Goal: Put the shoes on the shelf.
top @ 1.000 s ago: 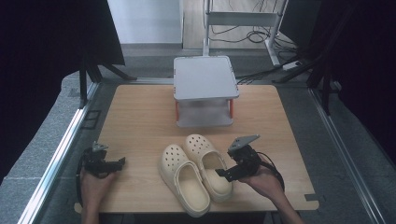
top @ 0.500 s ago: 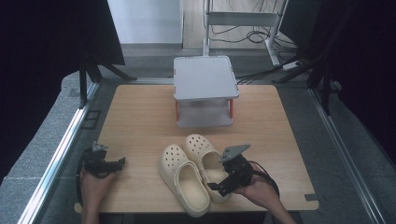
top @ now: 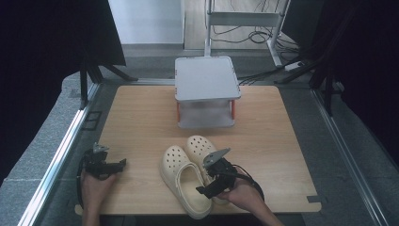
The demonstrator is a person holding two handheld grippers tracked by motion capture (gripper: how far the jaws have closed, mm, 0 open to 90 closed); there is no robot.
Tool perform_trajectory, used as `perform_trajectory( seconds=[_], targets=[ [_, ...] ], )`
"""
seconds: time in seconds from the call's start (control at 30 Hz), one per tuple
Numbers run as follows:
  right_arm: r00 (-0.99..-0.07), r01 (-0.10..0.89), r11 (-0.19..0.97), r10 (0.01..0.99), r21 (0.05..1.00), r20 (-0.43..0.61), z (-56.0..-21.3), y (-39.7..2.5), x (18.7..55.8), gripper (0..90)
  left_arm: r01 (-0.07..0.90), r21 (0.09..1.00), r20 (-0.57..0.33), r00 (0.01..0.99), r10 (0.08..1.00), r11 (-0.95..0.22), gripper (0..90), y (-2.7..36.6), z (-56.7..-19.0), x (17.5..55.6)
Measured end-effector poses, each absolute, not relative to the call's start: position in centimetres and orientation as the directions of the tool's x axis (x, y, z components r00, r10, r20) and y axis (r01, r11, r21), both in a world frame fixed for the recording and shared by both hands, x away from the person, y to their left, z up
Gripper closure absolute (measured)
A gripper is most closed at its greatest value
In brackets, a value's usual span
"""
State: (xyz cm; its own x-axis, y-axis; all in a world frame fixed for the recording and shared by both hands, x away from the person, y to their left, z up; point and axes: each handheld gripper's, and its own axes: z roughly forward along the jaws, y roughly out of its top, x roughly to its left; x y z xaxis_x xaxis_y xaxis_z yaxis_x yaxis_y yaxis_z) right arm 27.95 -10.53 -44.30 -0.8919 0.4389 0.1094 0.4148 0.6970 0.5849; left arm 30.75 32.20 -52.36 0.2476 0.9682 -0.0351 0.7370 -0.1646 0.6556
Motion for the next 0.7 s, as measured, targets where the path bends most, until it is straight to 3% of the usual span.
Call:
perform_trajectory(
  seconds=[0.7],
  targets=[
    [-0.811, 0.515, 0.631, 0.578, 0.58, 0.09, -46.1, -6.6, 30.5, 30.6, 0.737, 0.655, -0.036, 0.247, 0.968, -0.164, 0.9, 32.2, -52.4, 30.8]
  ],
)
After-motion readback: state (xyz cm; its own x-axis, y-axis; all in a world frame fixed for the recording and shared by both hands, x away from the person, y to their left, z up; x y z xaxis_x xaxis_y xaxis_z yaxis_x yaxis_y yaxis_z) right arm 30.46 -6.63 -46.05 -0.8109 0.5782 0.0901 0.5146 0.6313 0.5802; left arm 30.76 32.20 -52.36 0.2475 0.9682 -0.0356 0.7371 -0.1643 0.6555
